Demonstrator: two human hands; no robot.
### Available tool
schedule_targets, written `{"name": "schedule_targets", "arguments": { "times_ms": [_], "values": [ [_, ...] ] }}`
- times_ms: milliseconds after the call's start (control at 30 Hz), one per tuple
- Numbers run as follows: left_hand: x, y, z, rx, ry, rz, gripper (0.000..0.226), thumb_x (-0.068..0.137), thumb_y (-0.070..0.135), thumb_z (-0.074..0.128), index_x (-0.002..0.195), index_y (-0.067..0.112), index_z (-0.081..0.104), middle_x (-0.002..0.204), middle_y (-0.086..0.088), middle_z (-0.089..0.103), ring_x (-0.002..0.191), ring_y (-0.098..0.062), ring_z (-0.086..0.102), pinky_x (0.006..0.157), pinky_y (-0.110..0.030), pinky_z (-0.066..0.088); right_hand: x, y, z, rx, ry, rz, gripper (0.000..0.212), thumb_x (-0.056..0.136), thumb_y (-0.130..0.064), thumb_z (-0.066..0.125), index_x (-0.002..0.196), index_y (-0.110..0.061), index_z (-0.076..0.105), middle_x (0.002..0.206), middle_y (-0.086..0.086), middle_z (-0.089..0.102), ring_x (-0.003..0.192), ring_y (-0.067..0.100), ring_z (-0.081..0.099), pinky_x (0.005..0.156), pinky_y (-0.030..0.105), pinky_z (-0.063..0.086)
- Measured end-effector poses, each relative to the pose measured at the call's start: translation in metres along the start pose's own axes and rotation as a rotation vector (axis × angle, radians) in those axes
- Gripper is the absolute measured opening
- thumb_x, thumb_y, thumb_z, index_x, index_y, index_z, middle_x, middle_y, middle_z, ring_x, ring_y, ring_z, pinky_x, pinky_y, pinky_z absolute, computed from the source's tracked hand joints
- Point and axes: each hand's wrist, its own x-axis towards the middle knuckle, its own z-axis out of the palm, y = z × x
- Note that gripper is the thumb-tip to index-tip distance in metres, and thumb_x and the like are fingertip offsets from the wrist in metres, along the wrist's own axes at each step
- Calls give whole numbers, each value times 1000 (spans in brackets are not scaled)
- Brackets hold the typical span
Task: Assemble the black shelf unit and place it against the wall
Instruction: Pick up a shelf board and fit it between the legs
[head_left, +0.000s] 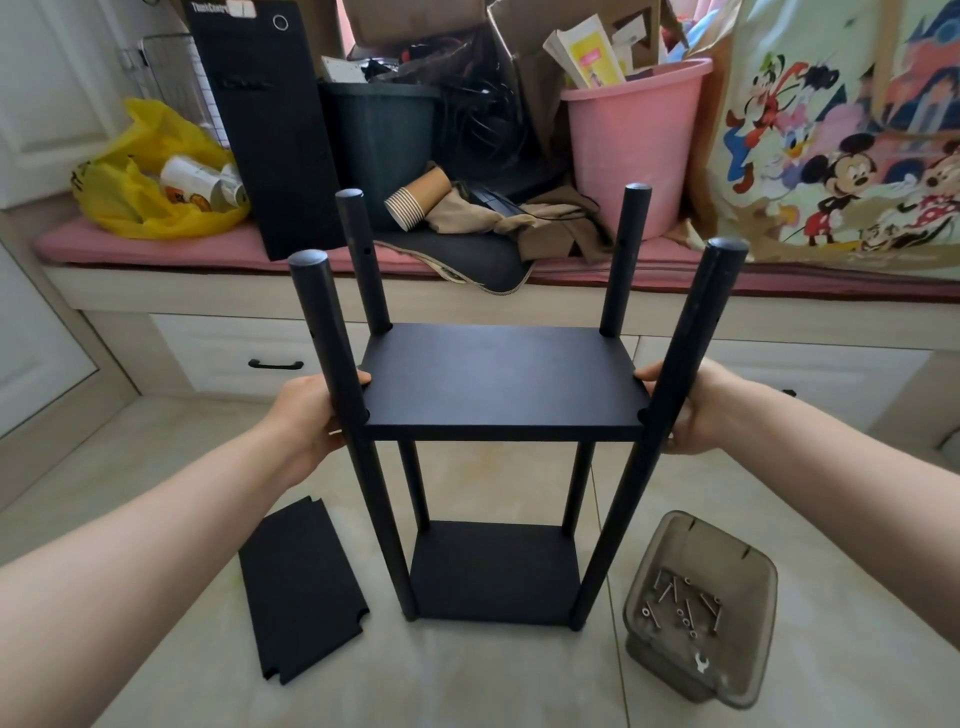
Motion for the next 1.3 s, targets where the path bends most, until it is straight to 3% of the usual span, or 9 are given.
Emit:
{"name": "schedule_targets", "arguments": {
  "times_ms": [167, 533, 667, 900, 1000, 1100, 1300],
  "values": [
    [2, -3, -1, -18, -49, -34, 8, 94, 18, 66, 99, 12, 66, 83, -6, 61, 77, -22, 60, 76, -37, 52, 2, 7, 0, -8, -19, 18, 19, 89, -20, 61, 75, -10, 54, 81, 10, 57, 77, 26, 58, 87, 44, 46],
    [6, -31, -6, 106, -90, -124, 22, 99, 18, 63, 120, 12, 66, 91, -6, 64, 81, -23, 63, 76, -38, 54, 12, 23, 2, -43, -47, 20, 12, 92, -18, 58, 85, -8, 56, 91, 13, 58, 87, 30, 58, 101, 48, 45],
    [10, -34, -9, 149, -99, -114, 22, 98, 25, 65, 119, 18, 67, 101, -5, 68, 88, -23, 66, 73, -36, 53, 16, 30, 0, -89, -78, -6, 15, 94, -21, 59, 85, -9, 55, 89, 13, 59, 84, 29, 58, 91, 49, 45],
    [-1, -37, -13, 312, -109, -208, 35, 94, 53, 62, 104, 19, 68, 98, -6, 67, 87, -26, 63, 70, -31, 51, 15, 32, -4, -169, -139, -21, 18, 97, -25, 56, 88, -8, 57, 94, 16, 61, 90, 35, 61, 94, 60, 47],
    [-3, -34, -15, 272, -115, -235, 28, 91, 47, 70, 93, 19, 69, 81, 1, 68, 73, -20, 57, 64, -28, 49, 14, 32, -5, -195, -149, -53, 18, 99, -21, 53, 88, -8, 55, 91, 16, 58, 87, 35, 60, 89, 62, 48],
    [-3, -31, -18, 263, -145, -219, 21, 91, 39, 72, 87, 19, 69, 67, 6, 68, 64, -15, 54, 63, -28, 47, 13, 31, -6, -233, -199, -90, 15, 101, -19, 51, 100, -5, 52, 99, 18, 55, 93, 38, 59, 84, 65, 50],
    [-3, -29, -15, 297, -108, -214, 23, 95, 40, 67, 87, 18, 69, 74, 3, 67, 66, -17, 53, 61, -28, 47, 13, 31, -9, -245, -283, -106, 16, 102, -19, 51, 108, -5, 48, 106, 19, 51, 98, 39, 56, 73, 61, 54]
  ]
}}
